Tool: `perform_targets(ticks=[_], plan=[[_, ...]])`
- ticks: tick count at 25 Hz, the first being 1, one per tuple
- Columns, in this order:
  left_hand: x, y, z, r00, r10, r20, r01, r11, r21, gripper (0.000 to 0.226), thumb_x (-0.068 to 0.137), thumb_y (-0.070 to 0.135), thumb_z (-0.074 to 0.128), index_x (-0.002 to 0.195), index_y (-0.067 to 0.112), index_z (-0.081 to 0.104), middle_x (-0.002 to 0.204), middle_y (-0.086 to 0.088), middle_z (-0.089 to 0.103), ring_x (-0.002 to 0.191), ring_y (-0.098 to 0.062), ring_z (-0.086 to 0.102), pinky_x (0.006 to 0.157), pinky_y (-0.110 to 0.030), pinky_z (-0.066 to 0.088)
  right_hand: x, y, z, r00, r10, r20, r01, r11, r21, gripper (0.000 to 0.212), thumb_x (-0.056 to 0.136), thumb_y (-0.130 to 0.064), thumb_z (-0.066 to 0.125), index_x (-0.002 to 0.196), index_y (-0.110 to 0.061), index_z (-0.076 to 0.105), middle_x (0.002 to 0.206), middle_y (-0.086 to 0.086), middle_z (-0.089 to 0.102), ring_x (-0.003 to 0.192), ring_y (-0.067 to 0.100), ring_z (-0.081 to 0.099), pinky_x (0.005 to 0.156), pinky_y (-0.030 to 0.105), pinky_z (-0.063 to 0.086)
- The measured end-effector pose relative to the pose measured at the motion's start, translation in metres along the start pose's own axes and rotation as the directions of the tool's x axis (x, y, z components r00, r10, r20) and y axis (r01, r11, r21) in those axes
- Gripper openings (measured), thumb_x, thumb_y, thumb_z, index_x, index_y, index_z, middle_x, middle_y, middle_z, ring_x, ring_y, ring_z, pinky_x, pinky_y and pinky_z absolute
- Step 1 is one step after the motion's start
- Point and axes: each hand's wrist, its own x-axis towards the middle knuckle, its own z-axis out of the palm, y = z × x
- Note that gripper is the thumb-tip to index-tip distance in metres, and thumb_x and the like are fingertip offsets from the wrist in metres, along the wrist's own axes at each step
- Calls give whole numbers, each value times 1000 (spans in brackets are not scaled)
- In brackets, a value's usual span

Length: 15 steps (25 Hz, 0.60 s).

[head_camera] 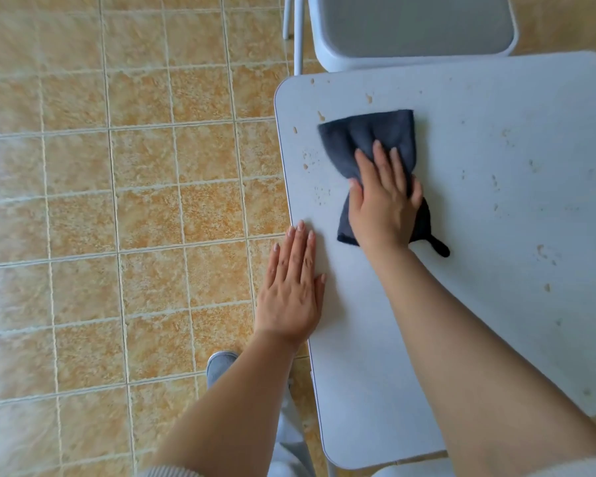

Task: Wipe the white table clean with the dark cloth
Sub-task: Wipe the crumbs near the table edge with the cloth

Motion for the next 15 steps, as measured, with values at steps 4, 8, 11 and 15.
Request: perform_targets(ticks=[4, 8, 11, 15], plan=[[1, -1, -1, 1000, 10, -14, -10, 1000, -6, 59, 101, 31, 24, 152, 4, 16, 161, -11, 10, 149, -22, 5, 120, -42, 12, -41, 21, -12, 961, -278, 1, 278, 960, -30, 39, 101, -34, 46, 139, -30, 54, 152, -5, 45, 142, 18, 41, 107, 48, 35], [0, -2, -1, 1000, 10, -14, -10, 1000, -14, 59, 101, 32, 27, 153, 5, 16, 161, -11, 9, 149, -22, 4, 120, -42, 12, -35, 45, -21, 986, -166, 22, 167, 985, -48, 40, 101, -36, 44, 139, -29, 54, 153, -4, 45, 143, 19, 39, 105, 50, 37], [0, -2, -1, 1000, 6, -15, -6, 1000, 6, 59, 101, 33, 25, 153, 5, 16, 161, -11, 10, 149, -22, 5, 120, -42, 11, 2, 15, -11, 998, -44, 38, 44, 999, -20, 44, 98, -39, 40, 139, -30, 53, 154, -3, 42, 144, 21, 37, 107, 53, 34], [0, -2, -2, 1000, 8, -17, -7, 1000, 12, 58, 101, 33, 25, 153, 6, 17, 161, -10, 11, 149, -22, 6, 120, -41, 10, -5, -13, -2, 973, -224, 47, 225, 974, -31, 42, 98, -37, 45, 139, -31, 53, 154, -3, 44, 143, 21, 39, 108, 52, 34]])
